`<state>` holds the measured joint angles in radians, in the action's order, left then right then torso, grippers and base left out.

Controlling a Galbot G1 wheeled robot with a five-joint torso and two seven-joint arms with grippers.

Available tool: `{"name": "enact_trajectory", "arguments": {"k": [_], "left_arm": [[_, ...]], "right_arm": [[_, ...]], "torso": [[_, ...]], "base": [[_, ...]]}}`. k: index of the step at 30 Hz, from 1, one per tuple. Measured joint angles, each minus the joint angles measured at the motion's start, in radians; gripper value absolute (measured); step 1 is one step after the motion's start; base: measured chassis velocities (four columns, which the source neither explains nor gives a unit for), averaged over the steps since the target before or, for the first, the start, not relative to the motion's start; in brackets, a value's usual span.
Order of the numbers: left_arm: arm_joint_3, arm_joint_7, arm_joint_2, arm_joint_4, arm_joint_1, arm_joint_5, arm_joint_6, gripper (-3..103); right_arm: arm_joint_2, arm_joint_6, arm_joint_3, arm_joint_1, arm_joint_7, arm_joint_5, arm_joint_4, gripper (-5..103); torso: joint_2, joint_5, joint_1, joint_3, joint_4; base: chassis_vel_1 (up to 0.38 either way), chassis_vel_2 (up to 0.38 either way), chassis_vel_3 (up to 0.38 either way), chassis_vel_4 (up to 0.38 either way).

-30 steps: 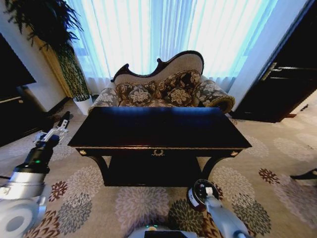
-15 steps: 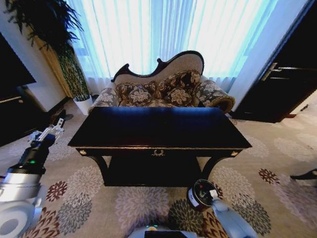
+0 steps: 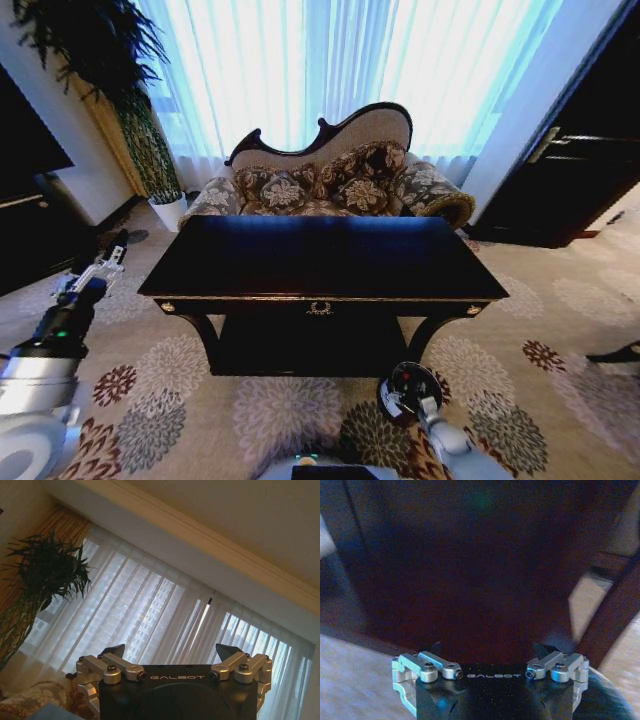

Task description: Move to the front of the table and place the trash on the table into the trash bin.

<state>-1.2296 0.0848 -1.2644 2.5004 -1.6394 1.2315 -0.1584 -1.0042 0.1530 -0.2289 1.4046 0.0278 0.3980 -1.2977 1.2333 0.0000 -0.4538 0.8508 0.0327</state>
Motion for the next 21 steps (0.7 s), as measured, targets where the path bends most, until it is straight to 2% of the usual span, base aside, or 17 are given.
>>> {"name": "enact_trajectory", "arguments": {"k": [3, 4, 10, 18, 21], "left_arm": [[0.017, -0.005, -0.014, 0.000, 0.000, -0.014, -0.001, 100], [0.017, -0.005, -0.014, 0.000, 0.000, -0.014, -0.001, 100], [0.057, -0.008, -0.022, 0.000, 0.001, -0.064, -0.004, 100], [0.055, -0.034, -0.018, 0.000, -0.005, -0.089, -0.029, 100], [0.050, -0.049, -0.018, 0.000, -0.010, -0.095, -0.041, 100]], "right_arm": [[0.013, 0.004, -0.035, 0.119, 0.004, 0.067, -0.176, 100], [0.013, 0.004, -0.035, 0.119, 0.004, 0.067, -0.176, 100], [-0.001, 0.002, -0.099, 0.256, -0.040, 0.129, -0.503, 100], [-0.007, -0.045, -0.200, 0.267, -0.103, 0.190, -0.754, 100], [0.000, -0.051, -0.246, 0.245, -0.149, 0.212, -0.847, 100]], "torso": [[0.000, -0.0004, 0.000, 0.000, -0.0002], [0.000, -0.0004, 0.000, 0.000, -0.0002], [0.000, -0.0002, 0.000, 0.000, -0.0001], [0.000, -0.0002, 0.000, 0.000, -0.0002], [0.000, -0.0003, 0.000, 0.000, -0.0002]], "base": [[0.000, 0.000, 0.000, 0.000], [0.000, 0.000, 0.000, 0.000], [0.000, 0.000, 0.000, 0.000], [0.000, 0.000, 0.000, 0.000], [0.000, 0.000, 0.000, 0.000]]}}
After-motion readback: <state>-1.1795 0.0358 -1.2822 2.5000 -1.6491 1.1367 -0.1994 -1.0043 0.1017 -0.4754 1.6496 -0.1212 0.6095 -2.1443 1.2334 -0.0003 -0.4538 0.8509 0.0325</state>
